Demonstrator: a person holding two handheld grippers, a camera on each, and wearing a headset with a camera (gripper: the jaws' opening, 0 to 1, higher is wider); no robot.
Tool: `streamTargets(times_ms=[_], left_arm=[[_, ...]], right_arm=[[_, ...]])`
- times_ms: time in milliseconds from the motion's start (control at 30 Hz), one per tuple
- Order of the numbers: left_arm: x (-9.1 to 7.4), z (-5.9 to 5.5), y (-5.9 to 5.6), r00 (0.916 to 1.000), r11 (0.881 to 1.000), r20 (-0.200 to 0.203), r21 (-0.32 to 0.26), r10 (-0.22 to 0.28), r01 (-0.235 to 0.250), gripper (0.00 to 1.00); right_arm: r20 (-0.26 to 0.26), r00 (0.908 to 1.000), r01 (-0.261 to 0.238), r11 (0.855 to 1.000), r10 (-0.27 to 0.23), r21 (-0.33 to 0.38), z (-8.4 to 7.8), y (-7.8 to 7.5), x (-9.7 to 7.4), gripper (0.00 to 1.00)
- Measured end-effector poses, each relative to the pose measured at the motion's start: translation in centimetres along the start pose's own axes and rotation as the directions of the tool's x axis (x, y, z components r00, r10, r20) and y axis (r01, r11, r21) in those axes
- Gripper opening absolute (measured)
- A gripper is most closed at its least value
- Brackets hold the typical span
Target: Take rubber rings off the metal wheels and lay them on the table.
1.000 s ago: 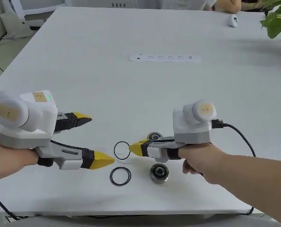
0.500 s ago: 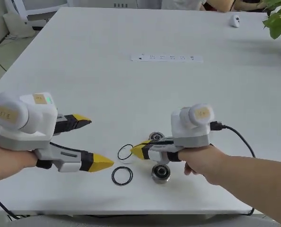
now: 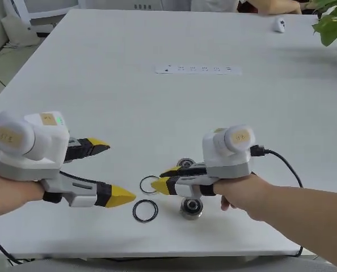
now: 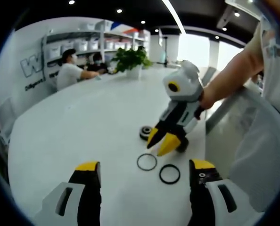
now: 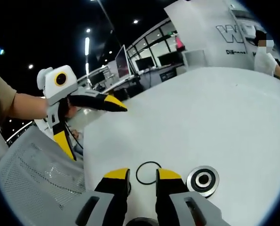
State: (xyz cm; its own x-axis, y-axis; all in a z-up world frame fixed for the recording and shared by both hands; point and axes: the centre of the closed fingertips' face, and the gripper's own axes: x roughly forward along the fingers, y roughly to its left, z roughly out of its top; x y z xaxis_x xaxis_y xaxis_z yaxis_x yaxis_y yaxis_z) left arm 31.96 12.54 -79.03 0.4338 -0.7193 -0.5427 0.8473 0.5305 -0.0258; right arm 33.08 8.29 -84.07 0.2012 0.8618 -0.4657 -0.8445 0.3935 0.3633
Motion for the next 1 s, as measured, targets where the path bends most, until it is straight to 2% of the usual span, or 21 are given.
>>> streamTargets(times_ms=[333, 533, 867, 1000], left_arm=[[0.8, 0.6, -0.1, 0.9999, 1.0, -0.002, 0.008, -0.014, 0.014, 0.77], [1.4, 1.6, 0.1, 0.9997, 0.999, 0.001, 0.024, -0.024, 0.024, 0.77], [3.2, 2.4, 0.0, 0.9992, 0.999, 0.007, 0.028, -0.039, 0.038, 0.74], [3.9, 2.6, 0.0, 0.9991, 0.999, 0.005, 0.029, -0.041, 0.041, 0.73]], right_arm=[[0.048, 0.9988, 0.009, 0.999, -0.007, -0.042, 1.6, -0.5, -1.7, 0.28], [0.068, 0.9972, 0.033, 0.998, -0.029, -0.05, 2.1, -1.4, -3.2, 0.29], [0.098, 0.992, 0.084, 0.996, -0.08, -0.041, 2.4, -3.4, -5.3, 0.3], [0.087, 0.991, 0.106, 0.993, -0.101, -0.05, 1.9, -4.1, -5.7, 0.3]])
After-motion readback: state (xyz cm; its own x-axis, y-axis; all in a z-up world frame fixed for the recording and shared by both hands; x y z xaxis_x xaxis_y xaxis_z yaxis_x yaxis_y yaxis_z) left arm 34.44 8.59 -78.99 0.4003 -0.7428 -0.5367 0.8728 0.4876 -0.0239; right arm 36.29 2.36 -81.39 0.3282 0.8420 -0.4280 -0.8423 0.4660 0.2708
